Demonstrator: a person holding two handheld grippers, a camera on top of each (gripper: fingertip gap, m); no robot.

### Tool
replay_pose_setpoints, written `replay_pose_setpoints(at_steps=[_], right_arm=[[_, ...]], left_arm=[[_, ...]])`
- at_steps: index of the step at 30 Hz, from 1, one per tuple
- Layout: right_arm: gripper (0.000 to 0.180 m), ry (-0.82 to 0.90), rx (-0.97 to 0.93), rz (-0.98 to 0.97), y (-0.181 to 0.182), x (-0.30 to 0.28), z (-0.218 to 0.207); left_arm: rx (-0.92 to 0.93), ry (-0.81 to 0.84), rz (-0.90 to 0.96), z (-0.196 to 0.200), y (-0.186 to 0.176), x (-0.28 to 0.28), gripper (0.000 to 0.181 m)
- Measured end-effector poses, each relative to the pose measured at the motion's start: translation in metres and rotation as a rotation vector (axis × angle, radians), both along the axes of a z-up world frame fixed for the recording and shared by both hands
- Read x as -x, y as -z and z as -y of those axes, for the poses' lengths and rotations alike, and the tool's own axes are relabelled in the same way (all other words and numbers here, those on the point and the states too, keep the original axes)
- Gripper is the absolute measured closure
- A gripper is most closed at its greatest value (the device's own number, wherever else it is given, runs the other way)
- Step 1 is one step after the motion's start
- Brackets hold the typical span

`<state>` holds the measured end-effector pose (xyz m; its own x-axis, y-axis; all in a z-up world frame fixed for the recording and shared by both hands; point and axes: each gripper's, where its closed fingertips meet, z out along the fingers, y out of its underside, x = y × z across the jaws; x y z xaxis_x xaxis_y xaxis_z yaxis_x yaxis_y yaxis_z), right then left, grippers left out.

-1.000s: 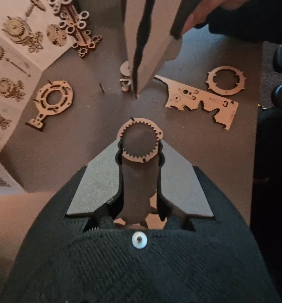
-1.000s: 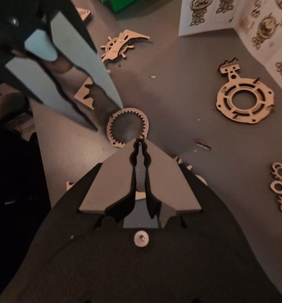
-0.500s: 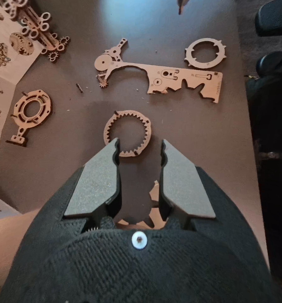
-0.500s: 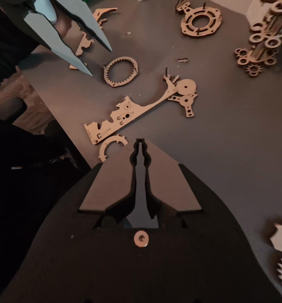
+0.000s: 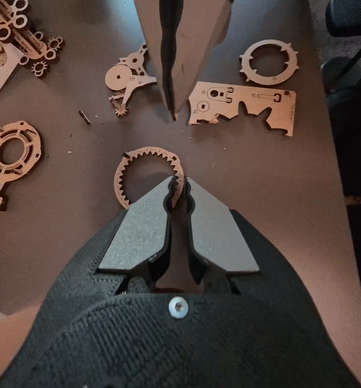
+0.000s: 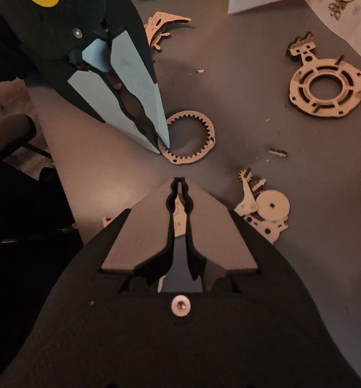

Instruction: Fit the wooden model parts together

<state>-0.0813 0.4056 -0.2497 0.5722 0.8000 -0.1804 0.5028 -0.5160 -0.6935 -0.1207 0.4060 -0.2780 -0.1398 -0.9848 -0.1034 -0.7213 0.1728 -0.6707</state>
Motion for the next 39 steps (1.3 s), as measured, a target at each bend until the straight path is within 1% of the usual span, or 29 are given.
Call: replay_pose_setpoints(at_steps=[1,5,8,10,14,21,25,39], right_arm=[[0.180,-0.020,-0.005,0.008,0.001,0.003,-0.003],[0.180,-0.087,-0.001,0.032,0.003,0.015,-0.014],[0.180,-0.131,0.026,0.055,0.007,0.023,-0.016],[0.180,-0.131,0.037,0.074,0.010,0.025,-0.017],[0.180,-0.103,0.078,0.094,0.014,0.028,-0.012],[0.180,-0.013,0.094,0.155,0.019,0.019,-0.010],[0.180,0.014,0.098,0.170,0.021,0.018,-0.010],[0.180,0.076,0.102,0.252,0.023,0.015,-0.009]], left_arm=[[0.023,-0.003,0.004,0.000,0.000,0.000,0.176],[0.108,-0.018,0.009,0.001,0.000,-0.001,0.176],[0.120,-0.030,0.002,0.001,0.001,-0.002,0.176],[0.126,-0.042,-0.003,0.001,0.001,-0.003,0.176],[0.161,-0.098,-0.011,0.000,0.001,-0.003,0.176],[0.199,-0.195,-0.003,0.000,0.001,-0.007,0.176],[0.217,-0.217,0.005,0.000,0.001,-0.008,0.177],[0.194,-0.263,0.011,-0.001,0.002,-0.010,0.177]])
